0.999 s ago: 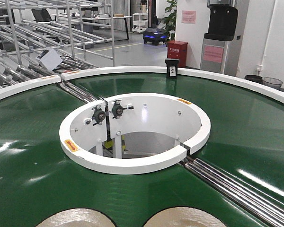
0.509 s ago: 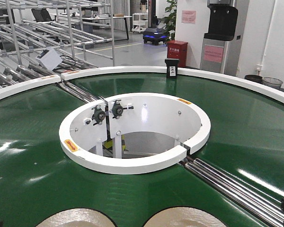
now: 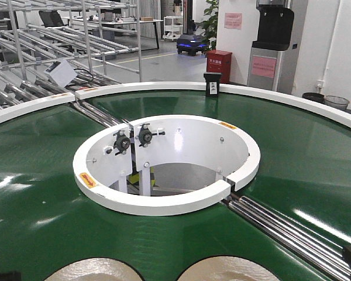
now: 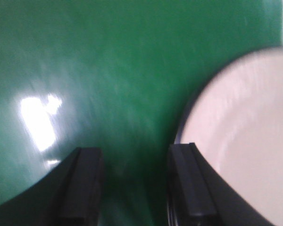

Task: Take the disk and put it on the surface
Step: 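Close the left and right grippers on the rims of two cream plates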

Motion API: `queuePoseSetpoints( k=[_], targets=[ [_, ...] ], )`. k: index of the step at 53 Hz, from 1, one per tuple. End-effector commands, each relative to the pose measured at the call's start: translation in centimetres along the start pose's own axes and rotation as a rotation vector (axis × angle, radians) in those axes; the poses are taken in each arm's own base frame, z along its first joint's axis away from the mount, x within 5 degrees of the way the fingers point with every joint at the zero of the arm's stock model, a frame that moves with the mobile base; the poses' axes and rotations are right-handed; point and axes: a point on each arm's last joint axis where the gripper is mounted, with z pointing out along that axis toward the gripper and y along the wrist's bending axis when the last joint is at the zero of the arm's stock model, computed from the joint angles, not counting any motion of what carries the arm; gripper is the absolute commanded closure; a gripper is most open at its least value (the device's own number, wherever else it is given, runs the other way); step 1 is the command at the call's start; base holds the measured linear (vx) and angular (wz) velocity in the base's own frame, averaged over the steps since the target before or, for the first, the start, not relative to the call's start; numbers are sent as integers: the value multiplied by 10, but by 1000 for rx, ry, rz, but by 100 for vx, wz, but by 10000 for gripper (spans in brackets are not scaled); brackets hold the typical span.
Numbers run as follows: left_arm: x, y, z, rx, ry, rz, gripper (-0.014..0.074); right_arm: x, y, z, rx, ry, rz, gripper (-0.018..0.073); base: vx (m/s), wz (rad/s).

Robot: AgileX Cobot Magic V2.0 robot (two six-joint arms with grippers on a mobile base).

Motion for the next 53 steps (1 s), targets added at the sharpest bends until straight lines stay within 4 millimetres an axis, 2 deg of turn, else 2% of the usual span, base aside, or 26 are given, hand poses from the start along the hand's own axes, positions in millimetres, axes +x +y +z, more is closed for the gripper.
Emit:
queuePoseSetpoints(
  k=[1,13,20,32,53],
  targets=[
    [-27,-1,-6,69,-46,-12,154,-19,0,-4,-2,-124,-13,1,0,0],
    [-43,7,15,289,65,78,154,-19,0,-4,-2,-123,-13,1,0,0],
    [-36,7,25,373,126,229,154,-19,0,-4,-2,-118,-12,1,0,0],
    [-28,5,41,452,218,181,154,-19,0,-4,-2,-118,-12,1,0,0],
    [-12,-20,68,541,314,222,154,-19,0,-4,-3,-116,-9,1,0,0]
  ],
)
